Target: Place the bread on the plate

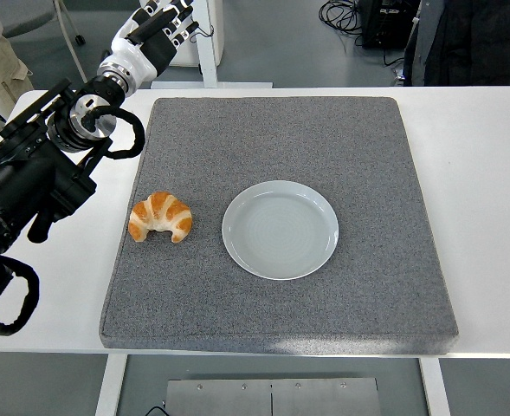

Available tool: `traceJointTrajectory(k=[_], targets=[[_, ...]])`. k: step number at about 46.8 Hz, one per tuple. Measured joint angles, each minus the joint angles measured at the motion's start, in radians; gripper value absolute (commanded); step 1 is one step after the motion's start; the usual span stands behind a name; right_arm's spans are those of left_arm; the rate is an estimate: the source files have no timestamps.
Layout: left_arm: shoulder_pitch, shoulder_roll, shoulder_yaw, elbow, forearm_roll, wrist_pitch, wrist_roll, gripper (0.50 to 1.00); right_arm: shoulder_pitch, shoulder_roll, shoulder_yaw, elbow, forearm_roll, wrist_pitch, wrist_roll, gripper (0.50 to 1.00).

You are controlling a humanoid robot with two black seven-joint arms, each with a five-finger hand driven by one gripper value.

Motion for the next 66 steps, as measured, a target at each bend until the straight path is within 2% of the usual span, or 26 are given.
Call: traceJointTrajectory(k=[7,18,33,41,52,63,66], targets=[[0.006,0.044,0.034,-0.074,0.0,0.006,0.0,1.0,0.0,0.0,0.0,0.0,0.0,0.0,0.0,1.0],[0.006,0.147,0.11,-0.249,0.012,0.061,0.0,1.0,0.0,0.0,0.0,0.0,0.0,0.0,0.0,1.0],[0.011,0.275,0.136,-0.463,0.291,0.123,0.0,1.0,0.0,0.0,0.0,0.0,0.0,0.0,0.0,1.0],[0.02,0.36,0.17,-0.584,0.474,0.124,0.0,1.0,0.0,0.0,0.0,0.0,0.0,0.0,0.0,1.0],[0.023,0.485,0.204,-0.742,0.588,0.123,0.022,1.0,0.0,0.0,0.0,0.0,0.0,0.0,0.0,1.0],[0.022,0.585,0.244,-0.858,0.748,0.104,0.023,1.0,0.0,0.0,0.0,0.0,0.0,0.0,0.0,1.0],[0.022,0.612,0.25,-0.884,0.801,0.084,0.023,1.0,0.0,0.0,0.0,0.0,0.0,0.0,0.0,1.0]])
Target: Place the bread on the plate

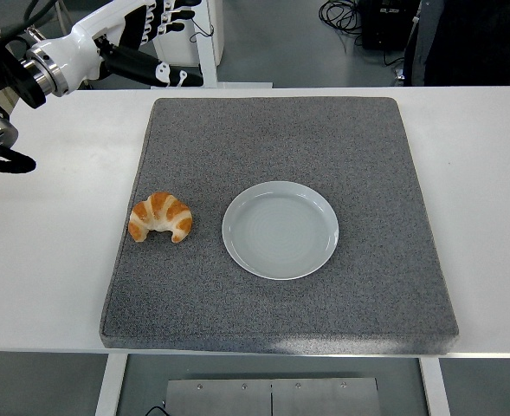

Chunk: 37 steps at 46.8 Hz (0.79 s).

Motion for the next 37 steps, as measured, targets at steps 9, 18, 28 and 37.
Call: traceJointTrajectory(k=[9,18,28,37], targets=[[-0.001,0.064,0.001,-0.057,0.071,-0.088,-0.002,1.0,0.0,0.0,0.0,0.0,0.0,0.0,0.0,1.0],[-0.002,0.077,0.018,-0.063,0.246,-0.1,0.0,1.0,0.0,0.0,0.0,0.0,0.0,0.0,0.0,1.0],[0.002,0.093,0.074,-0.068,0.335,-0.101,0.0,1.0,0.0,0.0,0.0,0.0,0.0,0.0,0.0,1.0],[0.009,0.098,0.145,-0.074,0.409,-0.095,-0.003,0.992,0.0,0.0,0.0,0.0,0.0,0.0,0.0,1.0]])
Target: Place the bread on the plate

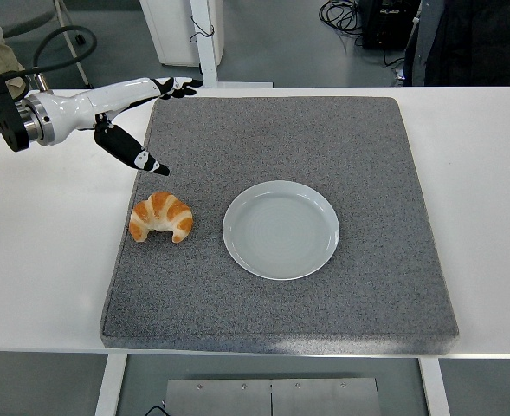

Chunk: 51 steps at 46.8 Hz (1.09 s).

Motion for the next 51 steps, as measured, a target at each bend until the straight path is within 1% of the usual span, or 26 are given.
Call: traceJointTrajectory(k=[11,22,31,38,42,51], targets=[[0.044,-0.001,0.049,0.0,0.016,0.002,-0.001,0.995,0.0,0.0,0.0,0.0,0.0,0.0,0.0,1.0],[0.092,-0.006,0.06,0.002,0.027,0.025,0.002,0.993,0.0,0.0,0.0,0.0,0.0,0.0,0.0,1.0],[0.145,-0.005,0.06,0.002,0.134,0.067,0.0,0.993,0.0,0.0,0.0,0.0,0.0,0.0,0.0,1.0],[0.165,-0.011,0.058,0.002,0.146,0.077,-0.001,0.993,0.0,0.0,0.0,0.0,0.0,0.0,0.0,1.0],[0.177,-0.016,0.059,0.006,0.152,0.094,-0.005,0.993,0.0,0.0,0.0,0.0,0.0,0.0,0.0,1.0],[0.182,-0.027,0.06,0.016,0.188,0.119,-0.013,0.993,0.0,0.0,0.0,0.0,0.0,-0.001,0.0,1.0]])
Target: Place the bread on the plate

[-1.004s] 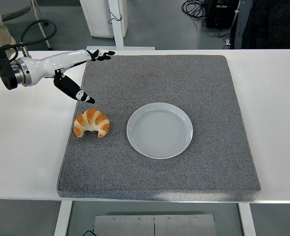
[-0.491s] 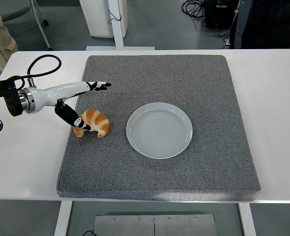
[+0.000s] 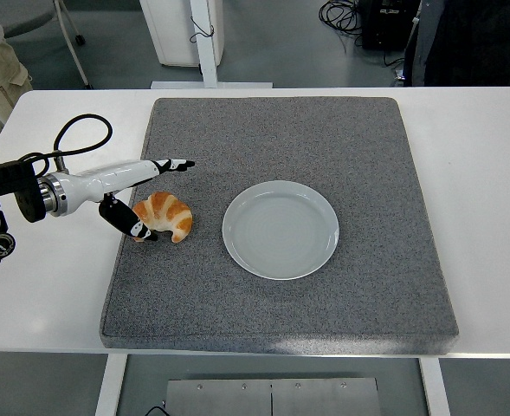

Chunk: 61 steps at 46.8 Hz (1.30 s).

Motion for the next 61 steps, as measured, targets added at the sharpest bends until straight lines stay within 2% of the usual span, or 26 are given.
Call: traceJointTrajectory(k=[15,30,61], targets=[[0.031,-0.029,0.001,0.042,0.055,0.053,-0.016,0.992,0.0,0.0,0.0,0.0,0.0,0.0,0.0,1.0],[0.033,-0.076,0.001,0.11,0.066,0.074,-0.043,0.992,0.0,0.0,0.0,0.0,0.0,0.0,0.0,1.0],[0.068,-0.117,0.002,0.161,0.095,0.106,-0.074,0.981,0.0,0.0,0.0,0.0,0.0,0.0,0.0,1.0]])
